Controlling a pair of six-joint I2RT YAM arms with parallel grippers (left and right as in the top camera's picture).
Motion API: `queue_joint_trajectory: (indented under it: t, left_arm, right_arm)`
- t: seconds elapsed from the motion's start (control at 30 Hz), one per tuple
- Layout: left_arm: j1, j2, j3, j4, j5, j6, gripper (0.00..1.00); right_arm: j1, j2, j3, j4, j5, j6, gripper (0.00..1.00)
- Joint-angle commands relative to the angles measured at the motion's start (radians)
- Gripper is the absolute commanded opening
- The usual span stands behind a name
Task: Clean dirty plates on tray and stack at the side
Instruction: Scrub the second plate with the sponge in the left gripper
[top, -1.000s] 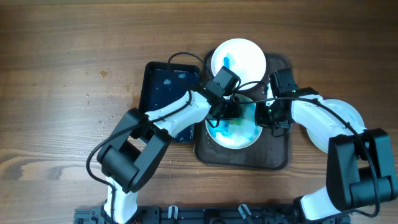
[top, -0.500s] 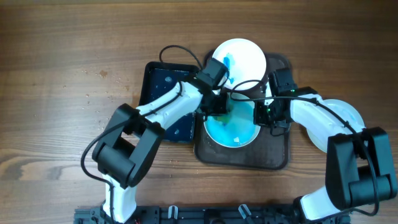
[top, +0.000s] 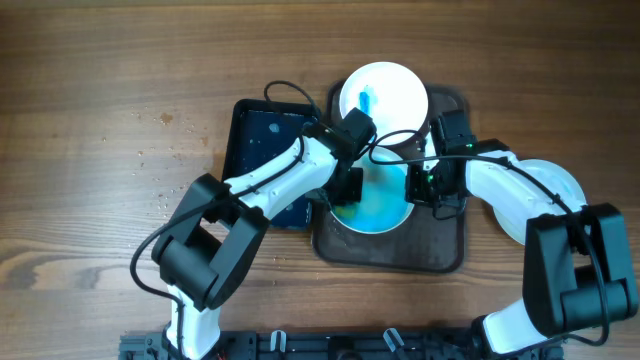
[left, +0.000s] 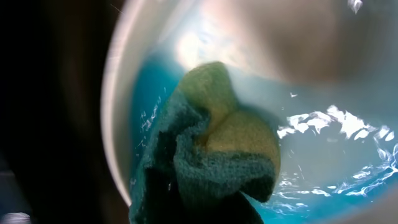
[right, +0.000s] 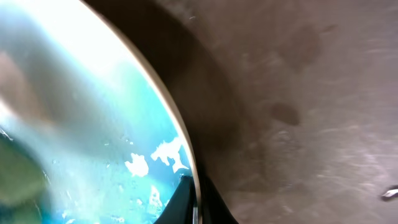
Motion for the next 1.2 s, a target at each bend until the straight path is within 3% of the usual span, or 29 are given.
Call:
queue_joint_trajectory:
  t: [0.0, 0.07, 0.2, 0.27, 0.6, 0.77, 0.9, 1.03, 1.17]
  left_arm:
    - [0.04, 0.051, -0.033, 0.01, -0.42, -0.045, 0.04]
    - [0.034, 0.051, -0.033, 0.081, -0.261, 0.005, 0.04]
    - [0.029, 0.053, -0.035, 0.289, 0.314, 0.03, 0.04]
    - [0.004, 0.055, -0.041, 0.387, 0.423, 0.007, 0.04]
    - [-0.045, 0.153, -0.041, 0.505, 0.37, -0.025, 0.04]
    - [0.064, 0.138, 0.003, 0.482, -0.028, -0.049, 0.04]
    - [0.116, 0.137, 0.035, 0.418, -0.194, -0.044, 0.04]
    - [0.13, 0.135, 0.035, 0.306, -0.204, 0.014, 0.04]
    - [0.114, 0.135, 0.035, 0.092, -0.008, 0.148, 0.04]
  right_arm:
    - [-0.015, 0.049, -0.033, -0.018, 0.137, 0.014, 0.04]
    - [-0.015, 0.049, -0.033, -0.018, 0.137, 0.014, 0.04]
    - [-0.015, 0.049, -0.033, -0.014, 0.137, 0.012, 0.04]
    - [-0.015, 0.049, -0.033, -0.014, 0.137, 0.012, 0.04]
    - [-0.015, 0.049, -0.033, -0.013, 0.137, 0.011, 0.04]
    - [-0.015, 0.049, -0.033, -0.017, 0.129, 0.011, 0.04]
    - [-0.015, 0.049, -0.033, -0.022, 0.126, 0.011, 0.04]
    - [-0.015, 0.049, -0.033, -0.025, 0.126, 0.012, 0.04]
    - [-0.015, 0.049, -0.033, -0.024, 0.126, 0.017, 0.04]
